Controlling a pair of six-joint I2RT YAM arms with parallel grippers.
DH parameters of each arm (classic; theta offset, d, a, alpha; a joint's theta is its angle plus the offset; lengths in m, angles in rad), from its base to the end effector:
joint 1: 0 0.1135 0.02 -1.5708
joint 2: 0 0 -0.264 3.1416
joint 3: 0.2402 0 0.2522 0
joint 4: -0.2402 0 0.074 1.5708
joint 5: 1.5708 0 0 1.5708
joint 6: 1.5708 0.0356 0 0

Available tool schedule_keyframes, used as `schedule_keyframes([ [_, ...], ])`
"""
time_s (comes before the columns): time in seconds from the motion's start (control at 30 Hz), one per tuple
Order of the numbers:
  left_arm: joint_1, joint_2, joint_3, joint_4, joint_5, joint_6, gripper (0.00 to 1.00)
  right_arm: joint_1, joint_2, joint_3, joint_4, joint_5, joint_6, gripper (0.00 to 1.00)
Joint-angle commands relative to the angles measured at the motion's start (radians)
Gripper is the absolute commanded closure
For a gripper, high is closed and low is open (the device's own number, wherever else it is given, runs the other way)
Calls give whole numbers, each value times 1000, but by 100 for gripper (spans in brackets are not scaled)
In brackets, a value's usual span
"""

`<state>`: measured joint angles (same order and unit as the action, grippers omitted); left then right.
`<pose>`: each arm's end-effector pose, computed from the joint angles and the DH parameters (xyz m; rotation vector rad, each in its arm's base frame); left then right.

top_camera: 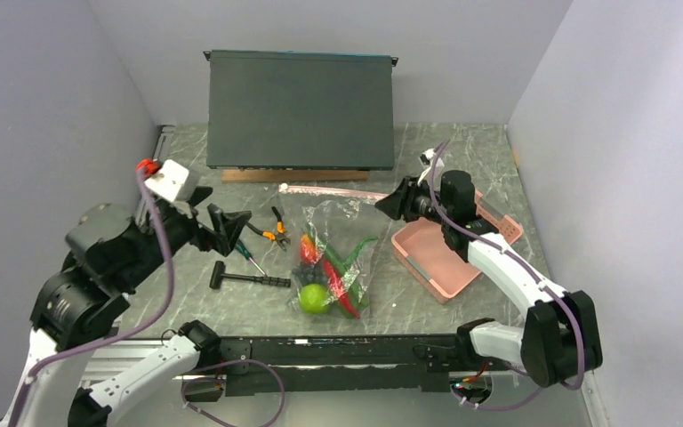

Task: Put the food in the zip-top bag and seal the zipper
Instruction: Place the zipper food storage bag at the center of the board, then reset both arms

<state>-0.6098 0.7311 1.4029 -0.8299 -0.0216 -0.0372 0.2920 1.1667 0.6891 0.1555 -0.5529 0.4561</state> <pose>0.0710 -0.0487 0.4719 0.4789 1.6839 -0.4569 0.2439 0.0928 0.2639 -0.2358 1.9623 1.0212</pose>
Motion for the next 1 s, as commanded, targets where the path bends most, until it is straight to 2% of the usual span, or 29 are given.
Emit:
schedule_keyframes([
  [0.0, 3, -80, -14, 72, -42, -134, 5, 5, 47, 141, -191, 223, -45, 52],
  [0.07, 2, -122, -27, 87, -62, -150, 3, 7, 59, 186, -296, 278, -77, 41],
  [0.2, 3, -173, -15, 93, -111, -150, 1, 14, 6, 230, -399, 339, -131, 29],
  [0.5, 2, -176, 59, 107, -137, -136, 0, 23, -180, 351, -606, 460, -159, 20],
  [0.57, 3, -177, 91, 112, -151, -131, 0, 23, -230, 406, -652, 522, -149, 2],
  [0.77, 2, -218, 152, 191, -195, -86, 0, 22, -305, 600, -770, 730, -106, 0],
  [0.97, 3, -287, 124, 294, -239, -47, 0, 23, -392, 678, -763, 801, -158, 0],
])
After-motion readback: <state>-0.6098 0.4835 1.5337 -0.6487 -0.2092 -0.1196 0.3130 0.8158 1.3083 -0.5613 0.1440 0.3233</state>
